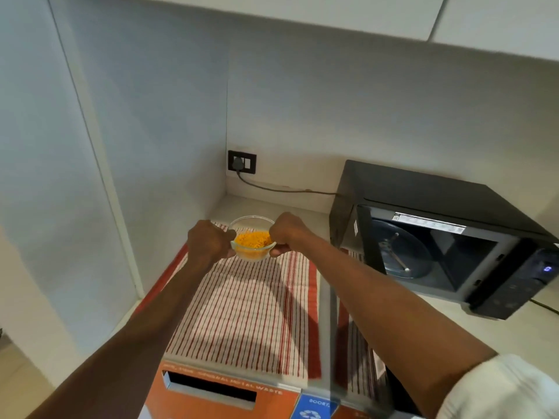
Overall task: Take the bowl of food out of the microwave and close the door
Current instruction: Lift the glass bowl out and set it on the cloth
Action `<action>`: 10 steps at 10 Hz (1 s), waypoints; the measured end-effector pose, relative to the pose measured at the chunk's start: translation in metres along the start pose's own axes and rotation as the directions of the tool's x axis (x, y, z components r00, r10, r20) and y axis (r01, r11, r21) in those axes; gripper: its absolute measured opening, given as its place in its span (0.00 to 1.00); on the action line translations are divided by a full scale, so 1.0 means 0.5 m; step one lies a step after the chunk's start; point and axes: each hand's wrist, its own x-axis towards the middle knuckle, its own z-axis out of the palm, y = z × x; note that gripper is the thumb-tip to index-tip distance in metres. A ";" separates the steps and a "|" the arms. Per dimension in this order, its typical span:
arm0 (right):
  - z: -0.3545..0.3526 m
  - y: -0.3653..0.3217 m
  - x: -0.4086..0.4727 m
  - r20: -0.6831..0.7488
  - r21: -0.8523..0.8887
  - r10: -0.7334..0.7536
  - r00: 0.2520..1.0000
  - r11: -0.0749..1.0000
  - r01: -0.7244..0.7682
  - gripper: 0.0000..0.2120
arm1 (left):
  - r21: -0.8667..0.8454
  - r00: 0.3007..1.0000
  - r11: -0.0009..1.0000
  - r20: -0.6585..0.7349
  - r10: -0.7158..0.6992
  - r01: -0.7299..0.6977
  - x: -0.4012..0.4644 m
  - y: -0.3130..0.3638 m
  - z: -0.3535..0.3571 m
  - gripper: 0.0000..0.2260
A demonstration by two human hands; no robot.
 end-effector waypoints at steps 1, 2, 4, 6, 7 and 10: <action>0.033 0.007 0.031 0.020 0.005 0.079 0.997 0.997 -0.079 0.11 | -0.064 0.990 0.994 0.110 -0.085 0.092 0.040 -0.031 0.010 0.13; 0.060 0.015 0.046 0.025 0.010 0.132 0.991 0.991 -0.132 0.10 | -0.031 0.984 0.994 0.146 -0.102 0.108 0.058 -0.059 0.021 0.15; 0.135 0.056 0.067 0.058 0.030 0.201 0.978 0.979 -0.203 0.05 | -0.004 0.970 0.993 0.214 -0.118 0.122 0.078 -0.139 0.053 0.10; 0.201 0.114 0.087 0.051 0.081 0.243 0.969 0.966 -0.247 0.13 | 0.117 0.962 0.982 0.214 -0.171 0.148 0.093 -0.210 0.082 0.12; 0.227 0.134 0.105 0.037 0.087 0.254 0.967 0.963 -0.256 0.11 | 0.106 0.962 0.993 0.264 -0.075 0.049 0.095 -0.238 0.089 0.12; 0.264 0.167 0.117 0.019 0.071 0.264 0.964 0.962 -0.265 0.10 | 0.229 0.876 0.924 0.448 0.179 -0.306 0.104 -0.300 0.110 0.07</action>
